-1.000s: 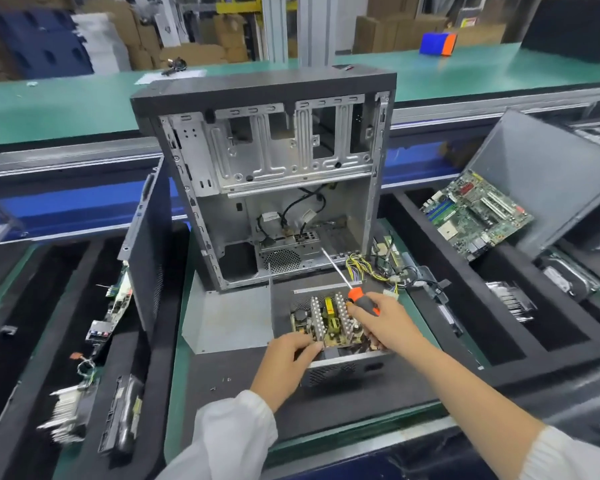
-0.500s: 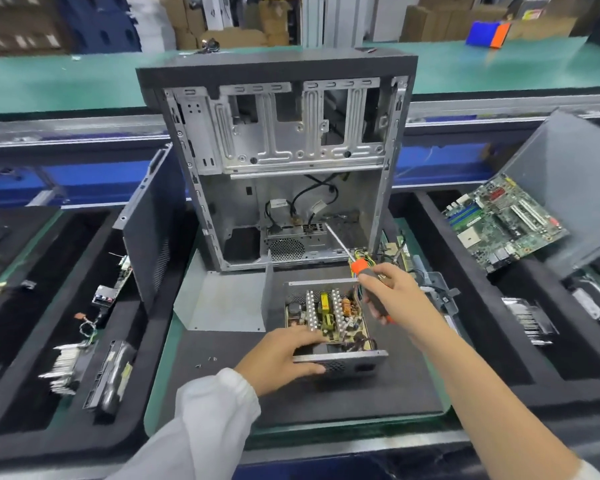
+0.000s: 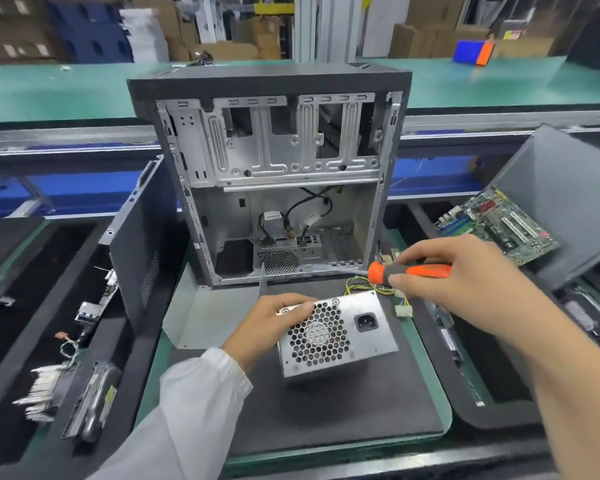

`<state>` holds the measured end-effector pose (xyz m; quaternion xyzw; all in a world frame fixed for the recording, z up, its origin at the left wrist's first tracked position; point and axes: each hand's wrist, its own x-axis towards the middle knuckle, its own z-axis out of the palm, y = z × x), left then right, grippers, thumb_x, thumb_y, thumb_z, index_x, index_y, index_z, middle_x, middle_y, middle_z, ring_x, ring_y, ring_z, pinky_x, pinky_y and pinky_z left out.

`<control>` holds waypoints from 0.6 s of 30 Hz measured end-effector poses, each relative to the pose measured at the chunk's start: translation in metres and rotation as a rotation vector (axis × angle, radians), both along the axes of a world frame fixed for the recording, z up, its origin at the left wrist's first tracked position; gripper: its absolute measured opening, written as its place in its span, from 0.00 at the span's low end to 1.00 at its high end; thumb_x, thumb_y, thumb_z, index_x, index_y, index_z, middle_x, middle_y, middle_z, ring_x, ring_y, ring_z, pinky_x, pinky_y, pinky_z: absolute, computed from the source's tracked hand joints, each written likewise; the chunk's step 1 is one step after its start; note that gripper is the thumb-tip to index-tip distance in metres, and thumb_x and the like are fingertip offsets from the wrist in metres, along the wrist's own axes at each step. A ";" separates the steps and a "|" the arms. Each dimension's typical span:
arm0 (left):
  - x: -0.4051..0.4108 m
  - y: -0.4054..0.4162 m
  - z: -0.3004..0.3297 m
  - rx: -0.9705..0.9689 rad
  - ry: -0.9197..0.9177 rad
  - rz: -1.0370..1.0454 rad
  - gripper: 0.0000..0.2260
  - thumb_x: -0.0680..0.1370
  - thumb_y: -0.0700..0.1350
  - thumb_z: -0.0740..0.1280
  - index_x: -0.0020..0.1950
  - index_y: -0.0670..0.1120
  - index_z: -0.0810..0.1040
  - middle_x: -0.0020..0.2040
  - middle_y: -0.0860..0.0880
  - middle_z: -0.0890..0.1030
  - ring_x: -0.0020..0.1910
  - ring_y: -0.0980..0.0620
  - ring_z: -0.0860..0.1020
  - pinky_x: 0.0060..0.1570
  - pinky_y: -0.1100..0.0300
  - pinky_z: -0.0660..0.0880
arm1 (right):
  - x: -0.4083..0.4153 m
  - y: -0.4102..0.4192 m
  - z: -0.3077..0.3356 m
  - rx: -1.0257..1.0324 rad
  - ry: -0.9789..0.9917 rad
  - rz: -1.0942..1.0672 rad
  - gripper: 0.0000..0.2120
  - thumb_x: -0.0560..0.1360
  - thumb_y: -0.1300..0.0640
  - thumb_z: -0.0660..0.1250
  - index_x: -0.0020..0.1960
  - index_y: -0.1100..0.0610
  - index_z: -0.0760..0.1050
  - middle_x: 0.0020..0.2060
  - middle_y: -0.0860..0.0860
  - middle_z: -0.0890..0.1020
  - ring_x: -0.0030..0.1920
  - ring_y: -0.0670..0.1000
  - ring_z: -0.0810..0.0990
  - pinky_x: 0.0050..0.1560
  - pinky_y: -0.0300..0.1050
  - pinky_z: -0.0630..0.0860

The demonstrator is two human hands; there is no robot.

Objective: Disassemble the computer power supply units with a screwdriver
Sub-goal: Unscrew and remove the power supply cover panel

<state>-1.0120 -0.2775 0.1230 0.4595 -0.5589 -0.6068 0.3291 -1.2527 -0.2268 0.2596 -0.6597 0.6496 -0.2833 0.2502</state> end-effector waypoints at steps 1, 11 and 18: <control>-0.001 0.000 -0.002 0.029 0.033 0.033 0.10 0.77 0.48 0.69 0.55 0.47 0.84 0.50 0.46 0.86 0.49 0.48 0.84 0.51 0.56 0.80 | 0.000 0.001 0.006 0.020 0.072 0.012 0.03 0.66 0.46 0.74 0.38 0.42 0.81 0.29 0.42 0.80 0.31 0.38 0.75 0.29 0.29 0.68; -0.006 -0.001 -0.008 0.214 0.290 0.134 0.10 0.72 0.46 0.73 0.52 0.45 0.85 0.50 0.40 0.85 0.45 0.45 0.84 0.41 0.56 0.81 | 0.004 -0.011 0.036 0.091 0.404 0.062 0.05 0.66 0.47 0.74 0.40 0.46 0.84 0.34 0.45 0.81 0.36 0.43 0.77 0.28 0.29 0.70; -0.006 0.001 -0.007 0.214 0.295 0.134 0.09 0.73 0.45 0.72 0.52 0.45 0.85 0.50 0.39 0.85 0.44 0.46 0.84 0.40 0.57 0.81 | 0.007 -0.015 0.041 0.101 0.422 0.123 0.06 0.66 0.46 0.74 0.39 0.47 0.84 0.28 0.43 0.80 0.32 0.42 0.74 0.28 0.25 0.68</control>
